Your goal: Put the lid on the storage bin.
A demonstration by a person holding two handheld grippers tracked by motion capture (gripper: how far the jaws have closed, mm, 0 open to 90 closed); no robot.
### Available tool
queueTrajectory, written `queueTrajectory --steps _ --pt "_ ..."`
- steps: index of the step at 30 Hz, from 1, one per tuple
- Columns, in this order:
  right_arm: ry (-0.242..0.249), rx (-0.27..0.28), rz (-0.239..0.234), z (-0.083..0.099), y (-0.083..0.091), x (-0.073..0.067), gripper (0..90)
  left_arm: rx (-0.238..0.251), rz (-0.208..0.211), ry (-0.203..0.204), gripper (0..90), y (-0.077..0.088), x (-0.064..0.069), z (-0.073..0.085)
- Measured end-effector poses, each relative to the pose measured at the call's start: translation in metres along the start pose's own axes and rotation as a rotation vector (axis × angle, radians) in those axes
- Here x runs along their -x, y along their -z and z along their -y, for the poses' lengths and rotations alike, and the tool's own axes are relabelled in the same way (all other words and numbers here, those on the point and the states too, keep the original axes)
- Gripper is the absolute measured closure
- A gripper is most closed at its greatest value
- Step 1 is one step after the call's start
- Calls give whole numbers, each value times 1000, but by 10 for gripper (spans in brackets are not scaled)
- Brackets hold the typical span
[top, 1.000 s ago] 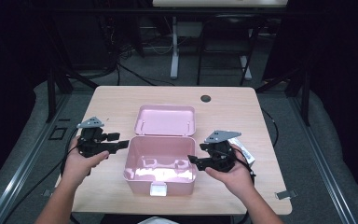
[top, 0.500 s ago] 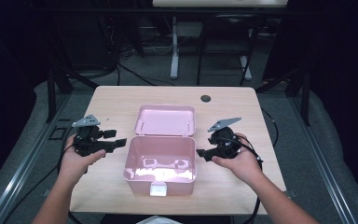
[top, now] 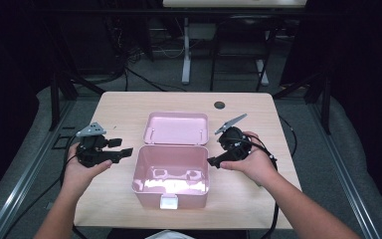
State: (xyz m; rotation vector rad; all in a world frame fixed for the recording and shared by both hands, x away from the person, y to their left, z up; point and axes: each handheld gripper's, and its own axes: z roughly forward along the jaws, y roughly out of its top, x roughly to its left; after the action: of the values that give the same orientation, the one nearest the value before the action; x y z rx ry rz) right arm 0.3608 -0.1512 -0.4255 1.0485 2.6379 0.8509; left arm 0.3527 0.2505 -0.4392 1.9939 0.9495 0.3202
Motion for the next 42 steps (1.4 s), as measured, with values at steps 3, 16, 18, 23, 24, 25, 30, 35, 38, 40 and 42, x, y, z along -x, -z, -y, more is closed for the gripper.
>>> queueTrajectory --steps 3,16,18,23,24,25,30,35,38,40,42 --pt "6 -26 23 -2 -1 5 268 2 13 -17 329 2 0 0" --pt "7 -145 73 -10 1 33 415 -9 33 -25 389 3 0 0" --pt "-9 -163 85 -10 0 38 422 -14 22 -26 397 3 0 0" --pt "-51 -212 123 -10 -1 49 434 -16 3 -27 402 3 -1 1" --pt "-56 -220 129 -10 -2 50 433 -21 -1 -27 403 4 -1 1" --pt "-58 -226 136 -10 -2 52 433 -20 -11 -30 403 5 -1 1" --pt "-68 -258 150 -13 -1 60 430 -27 -27 -34 403 7 -3 1" --pt "-82 -296 161 -13 -2 66 430 -25 -31 -34 402 6 -3 1" --pt "-95 -304 163 -12 -3 70 427 -23 -37 -35 402 6 -4 1" --pt "-98 -318 165 -11 -3 73 427 -22 -37 -36 402 7 -4 1" --pt "-114 -329 166 -10 -3 74 426 -24 -43 -39 402 6 -3 1"
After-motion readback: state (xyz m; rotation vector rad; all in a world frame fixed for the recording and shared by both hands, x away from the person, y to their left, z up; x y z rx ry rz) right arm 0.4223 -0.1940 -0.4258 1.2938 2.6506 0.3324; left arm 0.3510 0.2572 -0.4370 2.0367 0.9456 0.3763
